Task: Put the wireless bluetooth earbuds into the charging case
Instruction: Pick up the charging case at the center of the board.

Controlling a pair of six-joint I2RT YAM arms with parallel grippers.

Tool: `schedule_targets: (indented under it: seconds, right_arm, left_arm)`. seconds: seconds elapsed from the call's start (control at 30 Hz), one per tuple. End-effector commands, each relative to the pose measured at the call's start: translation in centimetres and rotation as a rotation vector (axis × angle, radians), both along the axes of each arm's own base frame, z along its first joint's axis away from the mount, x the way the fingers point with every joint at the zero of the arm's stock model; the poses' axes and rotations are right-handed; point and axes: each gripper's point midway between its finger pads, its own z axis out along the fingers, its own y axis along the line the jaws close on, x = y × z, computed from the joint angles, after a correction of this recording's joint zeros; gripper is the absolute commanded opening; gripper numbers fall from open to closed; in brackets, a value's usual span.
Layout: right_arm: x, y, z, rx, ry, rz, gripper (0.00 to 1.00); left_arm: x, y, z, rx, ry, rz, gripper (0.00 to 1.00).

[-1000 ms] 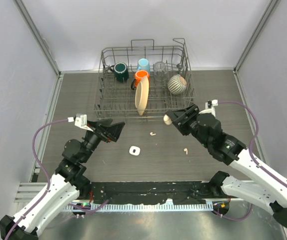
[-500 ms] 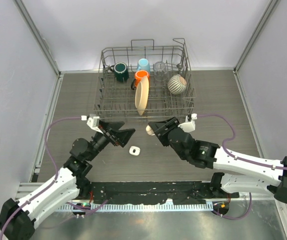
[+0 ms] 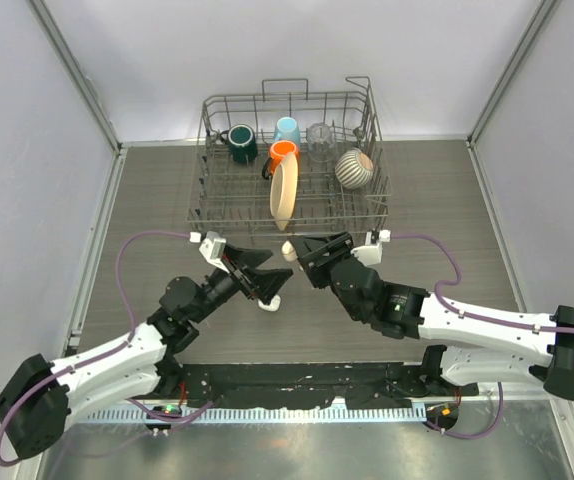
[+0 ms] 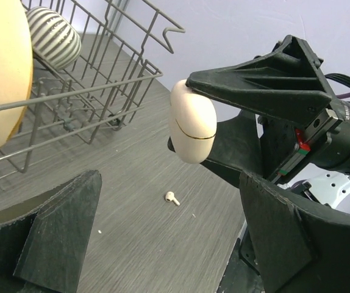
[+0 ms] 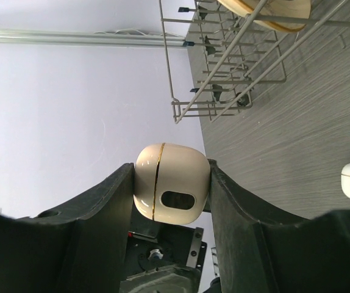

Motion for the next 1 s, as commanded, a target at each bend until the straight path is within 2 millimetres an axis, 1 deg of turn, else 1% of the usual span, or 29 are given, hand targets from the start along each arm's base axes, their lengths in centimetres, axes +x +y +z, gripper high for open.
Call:
schedule_targets:
  seconds: [0.0,0.07,0.13,0.17,0.27,0.33,0.37,0.47,0.53,0.63,0.67,0.77,0.97]
  right_arm:
    - [0.3,0.6,2.0,0.092,-0.026,-0.024,0.01]
    - [0.1,1.0,2.1,0.099,-0.028,-0.010,0.01]
    - [0.0,1.1,1.9,0.100,-0.026,-0.003,0.01]
    - [-0.1,1.1,1.9,0.104,-0.024,-0.004,0.01]
    - [-0.3,1.1,1.8,0.113,-0.023,0.004,0.01]
    - [-0.4,1.0,1.9,0.116,-0.025,0.009,0.01]
    - [-0.5,1.0,1.9,0.116,-0.024,0.012,0.01]
    - [-0.6,1.0,1.7,0.115,-0.023,0.017,0.01]
    - [-0.6,1.0,1.7,0.120,-0.024,0.018,0.01]
    - [-0.7,1.1,1.9,0.123,-0.026,0.026,0.01]
    - [-0.7,1.1,1.8,0.121,-0.026,0.027,0.01]
    - [-0.8,1.2,2.0,0.127,-0.027,0.033,0.01]
    - [-1.0,1.6,2.5,0.137,-0.035,0.057,0.01]
  left_arm:
    - [-0.1,-0.9,3.8,-0.097,-0.100,0.011,0.98]
    - [-0.1,-1.3,4.1,-0.107,-0.111,0.009,0.95]
    - [-0.4,-2.0,4.0,-0.108,-0.109,-0.007,0.94]
    - [-0.2,-1.9,4.3,-0.123,-0.111,0.015,0.91]
    - [-0.2,-2.3,4.6,-0.130,-0.114,0.023,0.84]
    - [-0.1,-2.4,4.7,-0.132,-0.115,0.038,0.83]
    - [0.0,-2.3,4.7,-0.134,-0.115,0.044,0.80]
    - [0.1,-2.0,5.2,-0.149,-0.124,0.067,0.78]
    - [0.3,-2.0,5.1,-0.145,-0.126,0.074,0.78]
    - [0.4,-1.8,5.3,-0.149,-0.130,0.088,0.70]
    - [0.5,-1.8,5.2,-0.145,-0.130,0.090,0.64]
    - [0.5,-2.2,5.1,-0.136,-0.129,0.082,0.58]
    - [0.7,-2.7,4.9,-0.127,-0.123,0.075,0.61]
